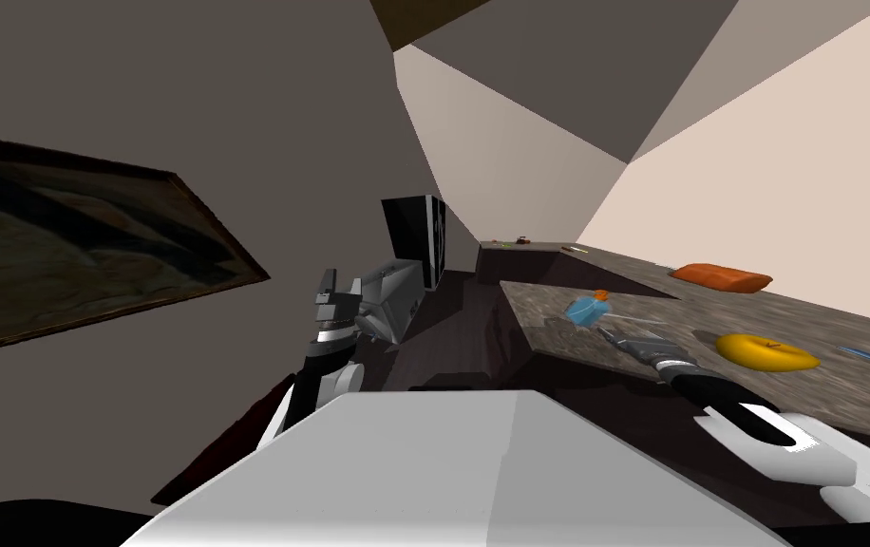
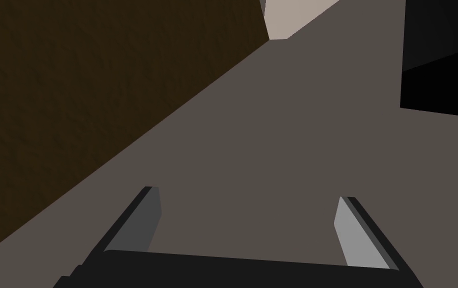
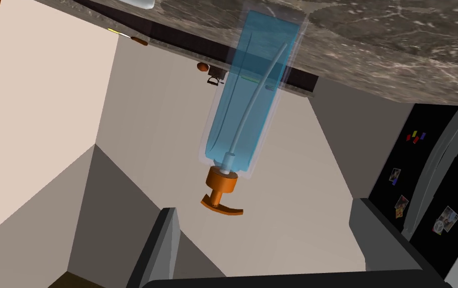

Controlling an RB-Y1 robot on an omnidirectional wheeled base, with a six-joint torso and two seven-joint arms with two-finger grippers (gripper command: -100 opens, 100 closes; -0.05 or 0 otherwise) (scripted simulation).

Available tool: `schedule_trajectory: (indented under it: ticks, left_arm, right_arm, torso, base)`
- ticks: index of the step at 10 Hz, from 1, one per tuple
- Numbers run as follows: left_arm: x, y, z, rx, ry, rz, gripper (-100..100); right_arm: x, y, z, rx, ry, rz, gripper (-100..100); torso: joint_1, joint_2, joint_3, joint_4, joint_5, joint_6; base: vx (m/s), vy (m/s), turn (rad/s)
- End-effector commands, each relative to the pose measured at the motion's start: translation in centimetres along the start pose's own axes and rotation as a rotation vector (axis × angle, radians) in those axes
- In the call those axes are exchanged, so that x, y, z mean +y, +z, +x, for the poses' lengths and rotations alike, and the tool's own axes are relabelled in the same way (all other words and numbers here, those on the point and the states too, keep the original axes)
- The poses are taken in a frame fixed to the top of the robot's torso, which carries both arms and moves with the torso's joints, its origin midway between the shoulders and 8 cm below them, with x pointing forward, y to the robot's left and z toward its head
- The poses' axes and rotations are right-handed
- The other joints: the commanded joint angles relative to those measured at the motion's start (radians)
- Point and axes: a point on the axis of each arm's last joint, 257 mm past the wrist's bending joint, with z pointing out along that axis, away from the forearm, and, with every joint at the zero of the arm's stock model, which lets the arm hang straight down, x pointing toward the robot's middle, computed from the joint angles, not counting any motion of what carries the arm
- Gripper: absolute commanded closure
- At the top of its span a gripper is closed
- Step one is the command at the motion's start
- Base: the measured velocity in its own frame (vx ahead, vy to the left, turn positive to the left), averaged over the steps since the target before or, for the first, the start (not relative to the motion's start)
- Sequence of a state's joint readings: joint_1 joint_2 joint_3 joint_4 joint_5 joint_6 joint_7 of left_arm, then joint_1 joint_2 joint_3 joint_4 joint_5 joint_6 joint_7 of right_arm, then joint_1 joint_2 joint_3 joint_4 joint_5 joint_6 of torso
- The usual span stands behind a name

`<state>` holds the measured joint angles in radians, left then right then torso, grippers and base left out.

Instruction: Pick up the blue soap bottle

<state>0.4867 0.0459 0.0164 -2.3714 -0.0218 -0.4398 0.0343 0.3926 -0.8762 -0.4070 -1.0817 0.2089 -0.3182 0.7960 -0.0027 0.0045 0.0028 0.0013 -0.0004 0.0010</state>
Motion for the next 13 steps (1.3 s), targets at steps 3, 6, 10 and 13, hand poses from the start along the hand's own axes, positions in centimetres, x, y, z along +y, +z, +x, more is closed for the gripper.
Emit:
schedule_trajectory:
  ticks: [3, 6, 10, 13]
  left_arm:
    - [0.0, 0.0, 0.0, 0.000, 0.000, 0.000, 0]
    - [0.0, 0.0, 0.0, 0.000, 0.000, 0.000, 0]
    - [0.0, 0.0, 0.0, 0.000, 0.000, 0.000, 0]
    - [0.0, 0.0, 0.0, 0.000, 0.000, 0.000, 0]
  right_arm:
    - [2.4, 1.4, 0.5, -0.041, 0.027, -0.014, -100]
    - [4.3, 2.7, 0.3, -0.073, 0.050, -0.029, -100]
    - [7.5, 4.4, -0.5, -0.124, 0.083, -0.059, -100]
    - [10.8, 6.0, -1.8, -0.173, 0.117, -0.090, -100]
  torso:
    - [-0.002, -0.001, 0.000, 0.000, 0.000, 0.000]
    - [-0.002, 0.000, 0.000, 0.000, 0.000, 0.000]
    - [-0.003, -0.001, -0.001, 0.000, -0.001, 0.000]
    - [-0.005, 0.000, 0.000, 0.000, -0.001, 0.000]
  base:
    - [-0.038, -0.050, 0.011]
    - [-0.043, -0.057, 0.003]
    - [-0.039, -0.078, 0.005]
    - [-0.043, -0.109, 0.009]
